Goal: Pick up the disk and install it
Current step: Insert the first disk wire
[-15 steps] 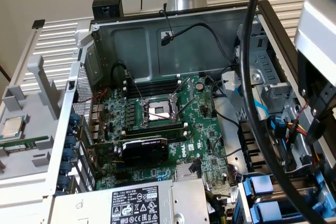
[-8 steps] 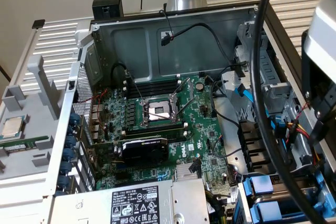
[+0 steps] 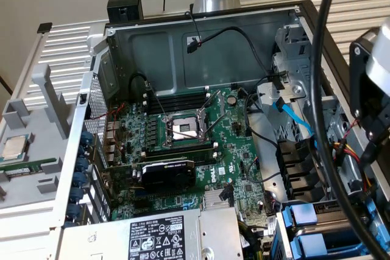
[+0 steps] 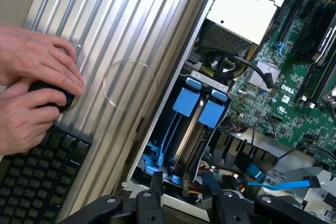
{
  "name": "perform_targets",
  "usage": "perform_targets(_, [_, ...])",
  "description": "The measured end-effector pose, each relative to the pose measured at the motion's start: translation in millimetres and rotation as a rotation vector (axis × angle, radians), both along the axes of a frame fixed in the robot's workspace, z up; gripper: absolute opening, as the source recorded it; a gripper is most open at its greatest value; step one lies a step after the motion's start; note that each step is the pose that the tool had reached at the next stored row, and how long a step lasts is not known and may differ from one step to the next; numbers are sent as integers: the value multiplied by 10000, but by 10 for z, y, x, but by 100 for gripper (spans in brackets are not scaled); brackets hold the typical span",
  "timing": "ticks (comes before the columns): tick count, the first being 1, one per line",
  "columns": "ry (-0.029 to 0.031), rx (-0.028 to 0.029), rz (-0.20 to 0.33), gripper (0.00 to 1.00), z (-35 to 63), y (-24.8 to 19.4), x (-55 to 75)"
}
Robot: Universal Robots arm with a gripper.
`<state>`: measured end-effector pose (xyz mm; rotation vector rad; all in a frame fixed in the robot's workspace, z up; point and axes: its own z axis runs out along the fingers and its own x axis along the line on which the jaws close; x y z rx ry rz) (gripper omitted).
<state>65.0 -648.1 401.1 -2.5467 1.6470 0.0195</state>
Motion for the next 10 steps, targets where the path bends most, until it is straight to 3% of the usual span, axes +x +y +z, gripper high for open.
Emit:
perform_targets(3, [2,41,28,43,-10,-19,46])
perform_targets(5, [5,105,33,43,-22,-36,71])
perform_targets(7, [37,214,33,43,-34,-65,88])
perform_targets(10, [160,442,32,43,-47,-118,100])
